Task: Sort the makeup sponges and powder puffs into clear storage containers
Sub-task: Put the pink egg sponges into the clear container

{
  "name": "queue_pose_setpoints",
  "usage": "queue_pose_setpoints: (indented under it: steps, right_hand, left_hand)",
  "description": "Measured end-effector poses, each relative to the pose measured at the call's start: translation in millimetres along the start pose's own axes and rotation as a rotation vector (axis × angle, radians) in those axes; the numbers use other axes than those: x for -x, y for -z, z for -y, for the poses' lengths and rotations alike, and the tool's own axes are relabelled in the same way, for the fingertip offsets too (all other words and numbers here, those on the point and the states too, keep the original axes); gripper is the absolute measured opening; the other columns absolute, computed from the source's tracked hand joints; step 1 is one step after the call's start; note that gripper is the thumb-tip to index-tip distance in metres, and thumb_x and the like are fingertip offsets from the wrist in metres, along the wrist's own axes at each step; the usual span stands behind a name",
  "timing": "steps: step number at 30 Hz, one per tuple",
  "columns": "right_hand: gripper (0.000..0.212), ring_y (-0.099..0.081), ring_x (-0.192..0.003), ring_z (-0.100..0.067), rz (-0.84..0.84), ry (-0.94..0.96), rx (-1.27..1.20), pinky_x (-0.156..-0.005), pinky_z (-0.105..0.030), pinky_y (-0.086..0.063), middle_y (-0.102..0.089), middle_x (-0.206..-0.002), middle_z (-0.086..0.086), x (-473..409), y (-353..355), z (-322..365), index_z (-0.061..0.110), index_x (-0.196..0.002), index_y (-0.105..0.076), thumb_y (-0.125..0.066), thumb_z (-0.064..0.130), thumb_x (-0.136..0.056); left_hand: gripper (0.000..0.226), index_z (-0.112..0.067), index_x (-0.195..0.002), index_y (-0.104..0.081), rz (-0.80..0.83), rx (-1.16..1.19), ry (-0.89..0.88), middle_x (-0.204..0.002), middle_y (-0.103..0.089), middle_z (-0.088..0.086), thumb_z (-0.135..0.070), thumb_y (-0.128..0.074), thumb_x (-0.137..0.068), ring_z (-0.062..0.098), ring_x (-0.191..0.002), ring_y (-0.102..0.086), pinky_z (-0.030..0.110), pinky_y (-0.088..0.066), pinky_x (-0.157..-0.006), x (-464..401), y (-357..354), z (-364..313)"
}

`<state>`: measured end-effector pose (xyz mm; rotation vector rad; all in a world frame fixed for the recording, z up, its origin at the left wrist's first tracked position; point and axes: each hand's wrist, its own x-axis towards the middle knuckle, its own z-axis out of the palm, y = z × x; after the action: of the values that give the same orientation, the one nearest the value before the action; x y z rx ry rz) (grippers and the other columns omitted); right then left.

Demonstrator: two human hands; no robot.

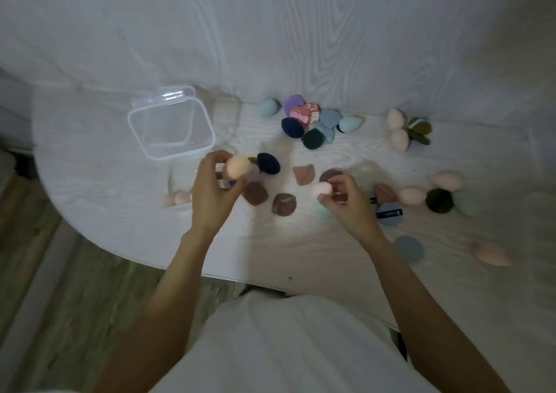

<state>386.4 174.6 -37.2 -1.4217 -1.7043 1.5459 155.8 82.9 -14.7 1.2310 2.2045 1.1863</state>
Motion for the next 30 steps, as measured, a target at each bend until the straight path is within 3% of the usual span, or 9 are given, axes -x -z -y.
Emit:
queue_pose_setpoints:
  steps: [3, 6, 10, 13, 16, 21, 24, 27, 30]
  right_hand:
    - [0.027, -0.058, -0.086, -0.002, 0.063, 0.014, -0.07, -0.072, -0.01, -0.046, -0.058, -0.108, 0.006, -11, -45, 22, 0.023, -0.112, -0.055, -0.062, 0.013, -0.087]
    - [0.029, -0.06, -0.085, -0.002, 0.123, 0.018, -0.086, -0.073, -0.021, -0.049, -0.057, -0.102, 0.01, -19, -84, 48, 0.022, -0.114, -0.056, -0.06, 0.011, -0.088]
    - [0.027, -0.06, -0.092, -0.004, 0.158, 0.038, -0.066, -0.07, -0.015, -0.048, -0.06, -0.106, 0.009, -31, -131, 71, 0.026, -0.108, -0.057, -0.062, 0.011, -0.086]
    - [0.029, -0.058, -0.09, 0.0, 0.134, 0.024, -0.071, -0.068, -0.012, -0.049, -0.06, -0.105, 0.008, -37, -156, 80, 0.02, -0.112, -0.056, -0.062, 0.01, -0.085]
    - [0.028, -0.057, -0.09, -0.002, 0.128, 0.032, -0.042, -0.07, -0.01, -0.046, -0.056, -0.099, 0.016, -43, -174, 86, 0.018, -0.108, -0.054, -0.064, 0.007, -0.084]
    - [0.03, -0.058, -0.097, -0.017, 0.116, -0.008, -0.039, -0.081, -0.03, -0.05, -0.054, -0.101, 0.011, -53, -195, 86, 0.026, -0.099, -0.053, -0.066, 0.006, -0.082]
    - [0.031, -0.057, -0.096, -0.012, 0.102, -0.027, -0.015, -0.08, -0.03, -0.05, -0.054, -0.101, 0.014, -56, -201, 86, 0.028, -0.1, -0.052, -0.066, 0.007, -0.081]
    - [0.03, -0.056, -0.089, -0.003, 0.12, 0.02, 0.057, -0.075, -0.02, -0.048, -0.053, -0.098, 0.017, -58, -209, 89, 0.022, -0.105, -0.054, -0.065, 0.006, -0.082]
    - [0.026, -0.059, -0.086, -0.008, 0.18, 0.14, 0.194, -0.07, -0.02, -0.05, -0.058, -0.102, 0.007, -62, -229, 93, 0.015, -0.106, -0.057, -0.064, 0.006, -0.083]
  left_hand:
    - [0.034, -0.024, -0.109, -0.054, -0.044, -0.187, 0.114, -0.113, -0.054, 0.003, -0.017, -0.07, -0.079, 0.015, -0.088, -0.058, 0.031, -0.05, -0.075, -8, 59, 50]
    - [0.036, -0.024, -0.113, -0.059, 0.049, -0.305, 0.14, -0.115, -0.054, 0.003, -0.013, -0.066, -0.08, 0.018, -0.087, -0.06, 0.035, -0.051, -0.08, -22, 92, 91]
    - [0.039, -0.024, -0.119, -0.06, 0.311, -0.464, -0.029, -0.12, -0.055, 0.004, -0.012, -0.062, -0.082, 0.025, -0.093, -0.06, 0.036, -0.051, -0.076, -51, 108, 123]
    - [0.035, -0.023, -0.117, -0.063, 0.388, -0.602, -0.175, -0.12, -0.059, 0.003, -0.012, -0.061, -0.083, 0.027, -0.089, -0.062, 0.033, -0.046, -0.068, -65, 116, 134]
    - [0.035, -0.021, -0.112, -0.065, 0.451, -0.723, -0.275, -0.117, -0.063, 0.006, -0.011, -0.063, -0.079, 0.032, -0.088, -0.062, 0.035, -0.04, -0.073, -72, 119, 147]
    - [0.035, -0.024, -0.107, -0.067, 0.441, -0.736, -0.256, -0.116, -0.064, 0.004, -0.009, -0.063, -0.076, 0.03, -0.097, -0.057, 0.037, -0.034, -0.079, -77, 116, 161]
    - [0.036, -0.024, -0.118, -0.063, 0.489, -0.746, -0.243, -0.127, -0.058, 0.003, -0.015, -0.058, -0.084, 0.027, -0.109, -0.054, 0.039, -0.032, -0.087, -77, 118, 163]
    - [0.034, -0.021, -0.122, -0.06, 0.468, -0.74, -0.255, -0.129, -0.056, 0.004, -0.023, -0.055, -0.089, 0.026, -0.111, -0.054, 0.041, -0.031, -0.092, -74, 121, 165]
    - [0.037, -0.016, -0.124, -0.059, 0.449, -0.732, -0.273, -0.125, -0.059, 0.007, -0.022, -0.058, -0.087, 0.029, -0.111, -0.055, 0.043, -0.035, -0.092, -69, 121, 167]
